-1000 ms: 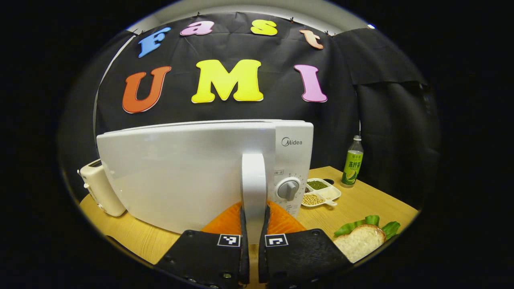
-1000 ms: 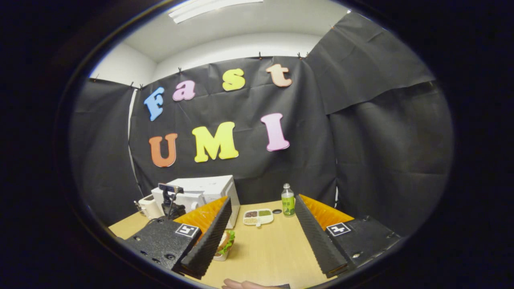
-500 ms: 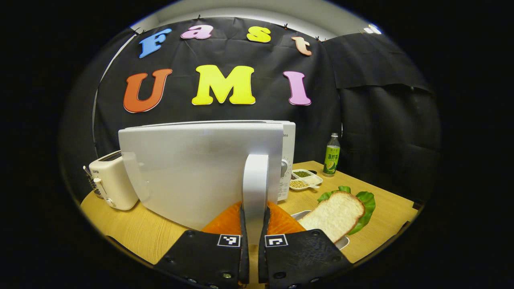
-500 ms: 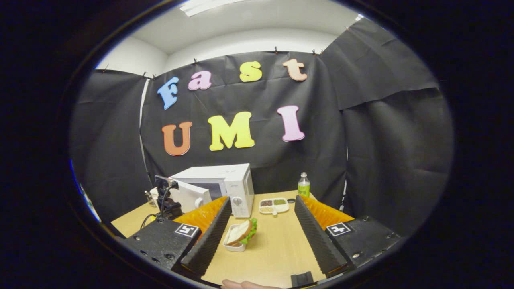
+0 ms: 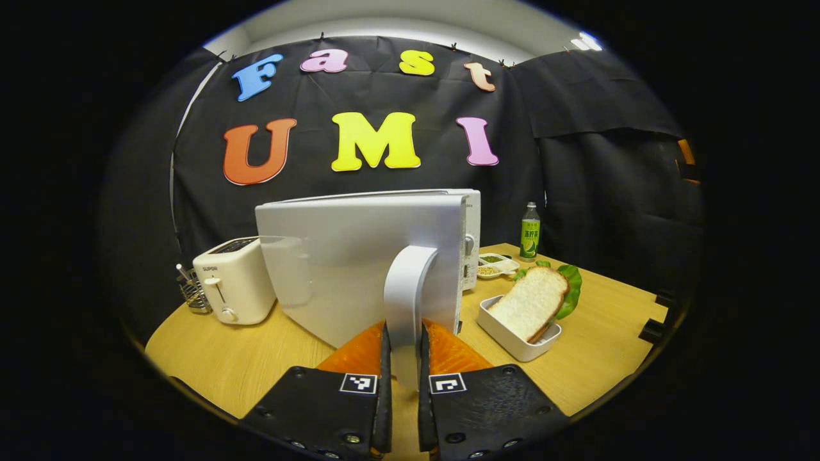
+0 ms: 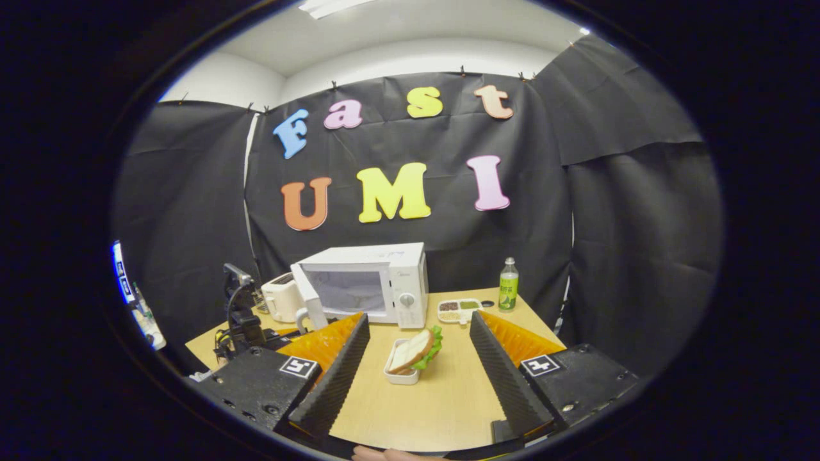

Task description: Open the microwave oven with the left hand, put the food in, and close the microwave oven.

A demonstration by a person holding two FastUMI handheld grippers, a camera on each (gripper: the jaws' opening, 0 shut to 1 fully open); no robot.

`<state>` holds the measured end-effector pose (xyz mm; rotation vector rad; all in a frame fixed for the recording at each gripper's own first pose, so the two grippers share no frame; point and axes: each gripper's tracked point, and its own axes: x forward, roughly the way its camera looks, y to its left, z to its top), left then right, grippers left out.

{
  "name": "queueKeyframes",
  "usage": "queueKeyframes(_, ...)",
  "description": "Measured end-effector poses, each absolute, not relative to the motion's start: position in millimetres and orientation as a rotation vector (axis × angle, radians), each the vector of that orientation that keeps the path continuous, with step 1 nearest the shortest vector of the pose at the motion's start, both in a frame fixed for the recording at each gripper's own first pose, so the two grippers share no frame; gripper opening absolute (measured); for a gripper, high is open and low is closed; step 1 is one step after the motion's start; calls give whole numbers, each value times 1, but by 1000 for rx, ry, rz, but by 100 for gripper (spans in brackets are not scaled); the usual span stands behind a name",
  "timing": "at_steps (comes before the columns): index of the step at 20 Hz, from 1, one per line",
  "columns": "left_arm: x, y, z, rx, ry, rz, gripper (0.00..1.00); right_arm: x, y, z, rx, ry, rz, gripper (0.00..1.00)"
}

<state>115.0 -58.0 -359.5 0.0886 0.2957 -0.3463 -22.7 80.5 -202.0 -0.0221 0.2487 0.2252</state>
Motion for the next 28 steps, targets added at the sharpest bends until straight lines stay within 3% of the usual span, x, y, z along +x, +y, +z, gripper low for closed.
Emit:
queueKeyframes(1,108,-45,-361,93,305,-339,15,-21,81,-205,-22,255,222,100)
queueKeyframes(2,101,-29,-360,101,309,-320,17,-19,81,-210,-20,266,220,100)
queueKeyframes(3,94,-6,-359,118,310,-275,18,-16,81,-215,-17,278,221,91)
queueKeyframes(4,83,14,-359,127,318,-234,23,-12,82,-219,-13,291,222,91)
queueKeyframes(5,73,41,-363,149,337,-170,27,-7,82,-223,-9,303,223,100)
queueKeyframes(6,62,64,-360,177,342,-103,60,-1,80,-226,-11,314,221,100)
queueKeyframes(7,48,83,-358,197,360,-43,79,7,78,-230,-17,326,216,91)
queueKeyframes(8,36,95,-353,210,361,-2,98,15,75,-234,-25,340,212,91)
queueKeyframes(9,25,101,-343,212,355,29,98,24,74,-236,-27,352,220,91)
queueKeyframes(10,14,101,-333,214,349,40,98,32,76,-238,-20,366,231,100)
queueKeyframes(11,6,102,-321,218,334,57,89,41,76,-242,-13,387,238,100)
queueKeyframes(12,-1,103,-308,218,316,70,96,49,72,-247,-8,413,240,100)
queueKeyframes(13,-7,99,-293,210,293,73,96,58,68,-250,0,437,242,91)
queueKeyframes(14,-10,97,-280,191,271,82,96,66,67,-254,5,461,248,100)
queueKeyframes(20,-7,74,-208,85,146,77,96,102,68,-287,56,681,378,100)
queueKeyframes(21,-4,73,-196,68,128,80,96,108,66,-293,75,724,389,89)
queueKeyframes(22,-1,71,-191,57,121,78,96,114,63,-300,89,768,396,100)
queueKeyframes(28,22,49,-163,99,68,86,96,147,47,-357,162,1025,448,99)
